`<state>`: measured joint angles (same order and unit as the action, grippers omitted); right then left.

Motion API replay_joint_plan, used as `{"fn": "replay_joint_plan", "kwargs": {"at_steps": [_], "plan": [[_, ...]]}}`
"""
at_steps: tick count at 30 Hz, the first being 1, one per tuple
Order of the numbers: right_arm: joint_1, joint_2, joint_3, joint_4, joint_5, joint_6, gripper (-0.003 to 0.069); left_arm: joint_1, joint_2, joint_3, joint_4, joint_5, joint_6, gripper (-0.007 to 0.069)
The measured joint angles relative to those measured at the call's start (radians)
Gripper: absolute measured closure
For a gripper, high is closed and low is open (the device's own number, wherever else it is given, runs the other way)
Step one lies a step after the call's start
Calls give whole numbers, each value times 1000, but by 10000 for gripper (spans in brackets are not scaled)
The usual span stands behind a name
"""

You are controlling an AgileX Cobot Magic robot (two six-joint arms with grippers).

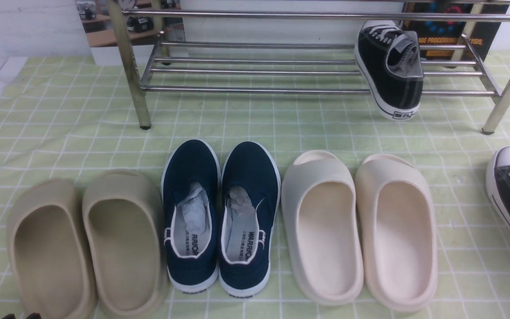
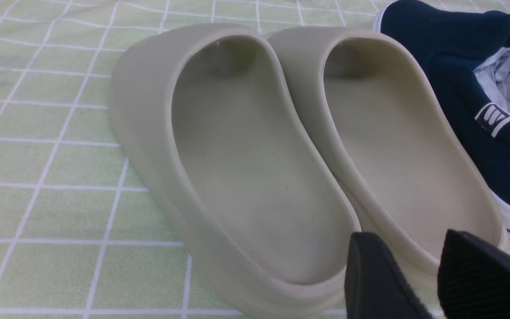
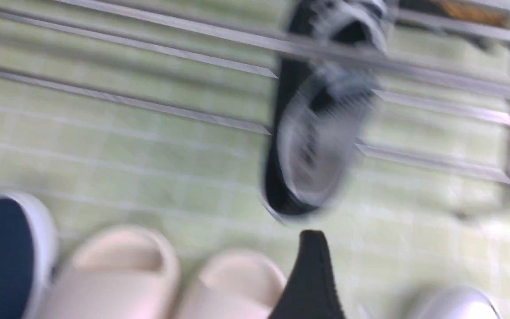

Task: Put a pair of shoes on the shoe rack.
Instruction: Use the right arm to grab the shoe closest to it, then use the right arm to put a shoe into the shoe rack

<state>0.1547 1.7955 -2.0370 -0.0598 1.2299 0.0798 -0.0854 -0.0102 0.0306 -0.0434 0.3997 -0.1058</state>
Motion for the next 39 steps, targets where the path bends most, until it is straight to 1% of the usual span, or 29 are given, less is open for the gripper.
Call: {"fn": "replay_joint_plan", "kwargs": {"at_steps": [2, 3, 5, 7, 10, 11, 12, 14, 18, 19, 20, 21, 22, 24, 25, 26, 27, 28, 30, 33, 36, 37, 39], "plan": [[-42, -57, 154, -17, 1, 23, 99, 0, 0, 0, 0, 0, 0, 386], [-83, -91, 294, -21, 2, 44, 101, 0, 0, 0, 0, 0, 0, 386], [-128, -118, 457, -17, -5, 57, 102, 0, 0, 0, 0, 0, 0, 386], [-182, -141, 650, -1, -56, 77, 102, 0, 0, 0, 0, 0, 0, 386], [-209, -150, 811, 5, -166, 84, 102, 0, 0, 0, 0, 0, 0, 386], [-211, -150, 820, 5, -174, 84, 102, 0, 0, 0, 0, 0, 0, 386], [-212, -145, 872, 12, -243, 84, 102, 0, 0, 0, 0, 0, 0, 386], [-212, -127, 904, 10, -306, 85, 102, 0, 0, 0, 0, 0, 0, 386], [-212, -70, 911, -39, -349, 112, 106, 0, 0, 0, 0, 0, 0, 386], [-212, -34, 912, -94, -359, 145, 119, 0, 0, 0, 0, 0, 0, 386], [-212, -18, 912, -115, -362, 164, 137, 0, 0, 0, 0, 0, 0, 386], [-212, -13, 911, -117, -363, 175, 166, 0, 0, 0, 0, 0, 0, 386], [-211, -12, 910, -122, -362, 177, 210, 0, 0, 0, 0, 0, 0, 386], [-209, -11, 903, -120, -357, 176, 323, 0, 0, 0, 0, 0, 0, 386], [-208, -11, 894, -115, -349, 169, 396, 0, 0, 0, 0, 0, 0, 386], [-208, -11, 886, -110, -335, 162, 431, 0, 0, 0, 0, 0, 0, 386], [-208, -11, 881, -110, -331, 160, 437, 0, 0, 0, 0, 0, 0, 386], [-209, -12, 856, -106, -298, 144, 458, 0, 0, 0, 0, 0, 0, 386], [-210, -21, 804, -91, -254, 111, 459, 0, 0, 0, 0, 0, 0, 386], [-191, -42, 662, -19, -173, 34, 459, 0, 0, 0, 0, 0, 0, 386], [-158, -26, 524, 29, -168, -15, 459, 0, 0, 0, 0, 0, 0, 386], [-156, -19, 514, 36, -168, -18, 459, 0, 0, 0, 0, 0, 0, 386], [-143, 56, 376, 50, -174, -29, 459, 0, 0, 0, 0, 0, 0, 386]]}}
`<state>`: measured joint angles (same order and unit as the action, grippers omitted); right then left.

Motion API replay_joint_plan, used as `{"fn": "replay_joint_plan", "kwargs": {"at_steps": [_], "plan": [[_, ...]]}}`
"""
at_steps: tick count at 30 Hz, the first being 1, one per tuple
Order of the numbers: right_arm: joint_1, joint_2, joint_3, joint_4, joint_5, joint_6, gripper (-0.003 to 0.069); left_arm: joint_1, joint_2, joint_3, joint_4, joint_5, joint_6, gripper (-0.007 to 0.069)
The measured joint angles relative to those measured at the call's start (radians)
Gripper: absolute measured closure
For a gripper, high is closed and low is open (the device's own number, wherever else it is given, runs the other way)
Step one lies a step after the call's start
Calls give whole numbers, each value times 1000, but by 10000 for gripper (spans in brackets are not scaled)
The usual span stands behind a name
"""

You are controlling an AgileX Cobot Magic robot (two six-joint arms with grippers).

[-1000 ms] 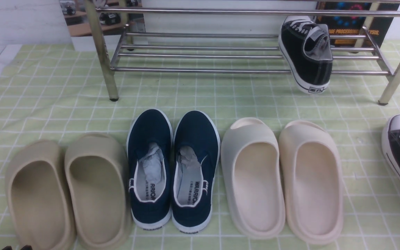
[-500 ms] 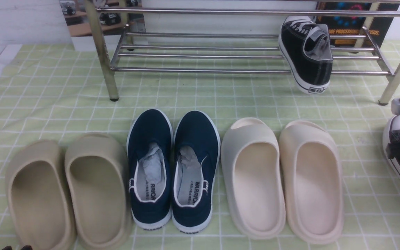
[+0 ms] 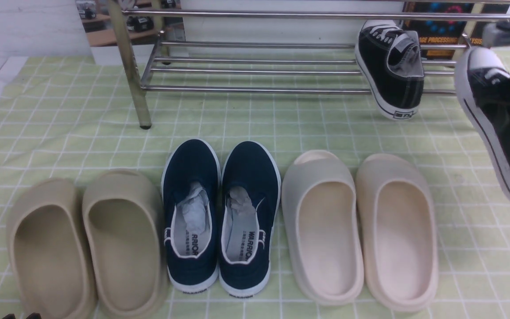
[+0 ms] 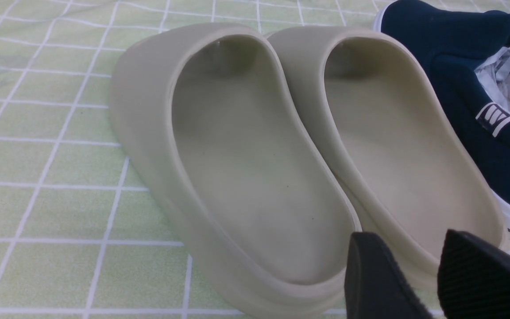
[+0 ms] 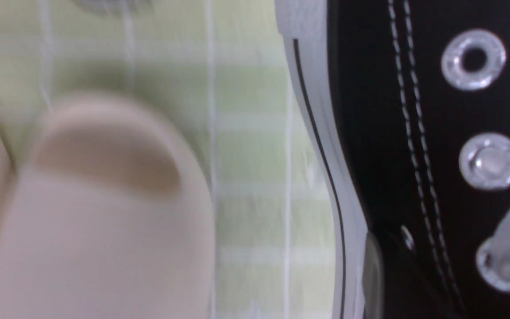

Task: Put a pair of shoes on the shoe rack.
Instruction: Use the right arm to put a shoe into the shoe rack

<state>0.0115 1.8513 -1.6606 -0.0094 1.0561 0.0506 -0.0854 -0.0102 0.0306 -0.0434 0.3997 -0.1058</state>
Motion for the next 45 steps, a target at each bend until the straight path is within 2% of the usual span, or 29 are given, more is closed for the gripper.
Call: {"fn": "replay_joint_plan", "kwargs": {"at_steps": [4, 7, 13, 24, 27, 33, 36, 39, 45], "plan": [[-1, 154, -227, -4, 37, -1, 459, 0, 0, 0, 0, 0, 0, 386], [-1, 341, -486, -7, 104, -1, 459, 0, 0, 0, 0, 0, 0, 386], [0, 550, -822, 19, 206, 3, 459, 0, 0, 0, 0, 0, 0, 386], [0, 598, -878, 29, 81, 3, 508, 0, 0, 0, 0, 0, 0, 386], [0, 599, -878, 36, 73, 2, 440, 0, 0, 0, 0, 0, 0, 386], [-1, 599, -878, 78, 71, -3, 208, 0, 0, 0, 0, 0, 0, 386], [-1, 586, -876, 97, 87, -39, 125, 0, 0, 0, 0, 0, 0, 386], [-1, 533, -843, 128, 64, -79, 97, 0, 0, 0, 0, 0, 0, 386], [-1, 346, -692, 172, 47, -138, 97, 0, 0, 0, 0, 0, 0, 386]]}}
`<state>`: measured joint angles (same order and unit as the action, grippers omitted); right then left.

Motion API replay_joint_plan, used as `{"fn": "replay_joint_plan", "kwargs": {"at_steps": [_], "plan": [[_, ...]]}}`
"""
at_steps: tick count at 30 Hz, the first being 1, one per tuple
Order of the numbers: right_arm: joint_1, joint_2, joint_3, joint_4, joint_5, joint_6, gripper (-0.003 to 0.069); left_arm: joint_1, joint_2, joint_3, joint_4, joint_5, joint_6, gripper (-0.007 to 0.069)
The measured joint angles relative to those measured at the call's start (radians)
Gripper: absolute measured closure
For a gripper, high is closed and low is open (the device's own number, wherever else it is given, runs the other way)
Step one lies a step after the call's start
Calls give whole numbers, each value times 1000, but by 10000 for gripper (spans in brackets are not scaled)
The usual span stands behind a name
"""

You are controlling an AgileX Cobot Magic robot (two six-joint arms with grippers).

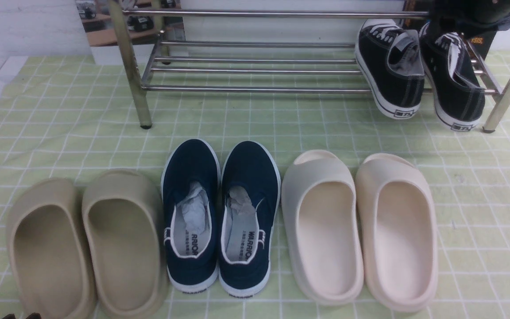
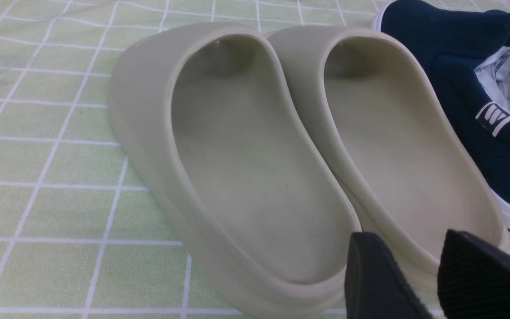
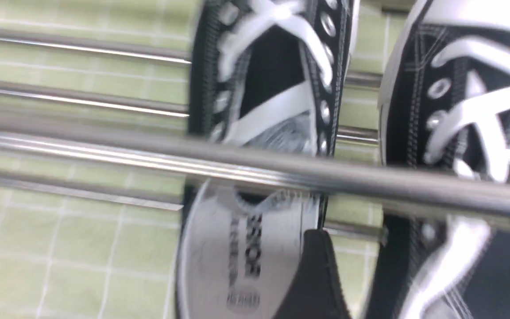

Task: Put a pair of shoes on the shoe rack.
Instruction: Use the right arm to put a shoe into the shoe rack

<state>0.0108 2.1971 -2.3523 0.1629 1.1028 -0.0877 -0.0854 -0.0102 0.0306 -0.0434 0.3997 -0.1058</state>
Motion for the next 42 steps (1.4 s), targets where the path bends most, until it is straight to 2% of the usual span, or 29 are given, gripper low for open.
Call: {"fn": "replay_joint_plan", "kwargs": {"at_steps": [3, 6, 7, 9, 12, 13, 14, 21, 27, 31, 37, 42], "plan": [[0, -74, 80, 0, 28, -16, 128, 0, 0, 0, 0, 0, 0, 386], [0, -114, 130, -3, 100, -19, 205, 0, 0, 0, 0, 0, 0, 386], [0, -135, 163, -5, 132, -19, 288, 0, 0, 0, 0, 0, 0, 386], [0, -152, 205, -8, 138, -17, 377, 0, -1, 0, 0, 0, 0, 386], [1, -186, 343, -8, 138, -11, 605, 0, -1, 0, 0, 0, 0, 386], [1, -191, 352, -8, 139, -11, 615, 0, -1, 0, 0, 0, 0, 386], [3, -206, 420, -8, 140, -13, 657, 0, -1, 0, 0, 0, 0, 386], [9, -237, 644, -51, 98, -26, 662, 0, -1, 0, 0, 0, 0, 386], [9, -151, 647, -187, -145, -16, 662, 0, -1, 0, 0, 0, 0, 386], [9, -152, 641, -192, -154, 7, 662, 0, -1, 0, 0, 0, 0, 386], [9, -158, 638, -196, -253, 62, 659, 0, -1, 0, 0, 0, 0, 386], [9, -178, 633, -195, -220, 73, 657, 0, -1, 0, 0, 0, 0, 386]]}}
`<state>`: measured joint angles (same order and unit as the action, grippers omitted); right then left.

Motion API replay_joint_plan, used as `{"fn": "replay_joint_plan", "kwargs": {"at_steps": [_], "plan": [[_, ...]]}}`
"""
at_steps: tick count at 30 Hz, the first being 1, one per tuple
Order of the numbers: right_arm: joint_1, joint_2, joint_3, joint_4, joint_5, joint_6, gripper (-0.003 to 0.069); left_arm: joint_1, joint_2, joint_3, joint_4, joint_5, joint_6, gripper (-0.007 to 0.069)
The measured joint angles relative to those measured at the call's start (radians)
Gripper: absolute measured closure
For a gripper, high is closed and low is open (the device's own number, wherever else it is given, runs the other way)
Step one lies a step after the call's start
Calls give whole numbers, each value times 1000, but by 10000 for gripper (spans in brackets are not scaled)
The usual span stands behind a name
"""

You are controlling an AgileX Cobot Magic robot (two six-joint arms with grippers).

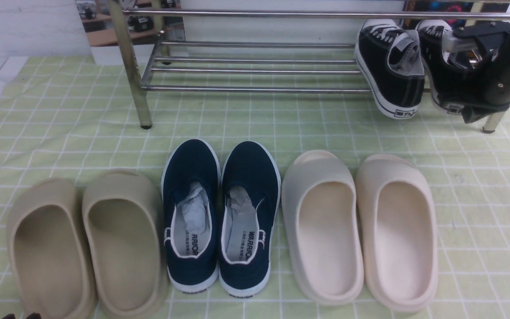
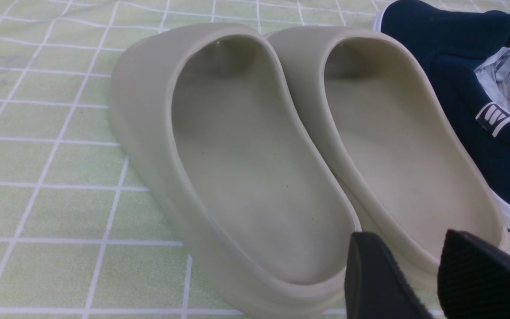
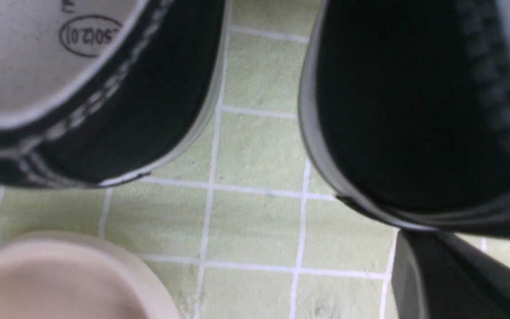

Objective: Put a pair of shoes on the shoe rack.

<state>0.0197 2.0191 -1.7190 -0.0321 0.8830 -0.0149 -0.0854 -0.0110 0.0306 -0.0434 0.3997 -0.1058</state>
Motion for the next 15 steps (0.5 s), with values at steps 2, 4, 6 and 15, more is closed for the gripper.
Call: {"fn": "replay_joint_plan", "kwargs": {"at_steps": [2, 4, 6, 15], "plan": [[0, -46, 0, 0, 75, 1, 656, 0, 0, 0, 0, 0, 0, 386], [0, -101, 0, 0, 155, 1, 655, 0, 0, 0, 0, 0, 0, 386], [0, -177, 18, 0, 201, -6, 655, 0, 0, 0, 0, 0, 0, 386], [0, -733, 447, 12, 64, 21, 651, 0, 0, 0, 0, 0, 0, 386]]}}
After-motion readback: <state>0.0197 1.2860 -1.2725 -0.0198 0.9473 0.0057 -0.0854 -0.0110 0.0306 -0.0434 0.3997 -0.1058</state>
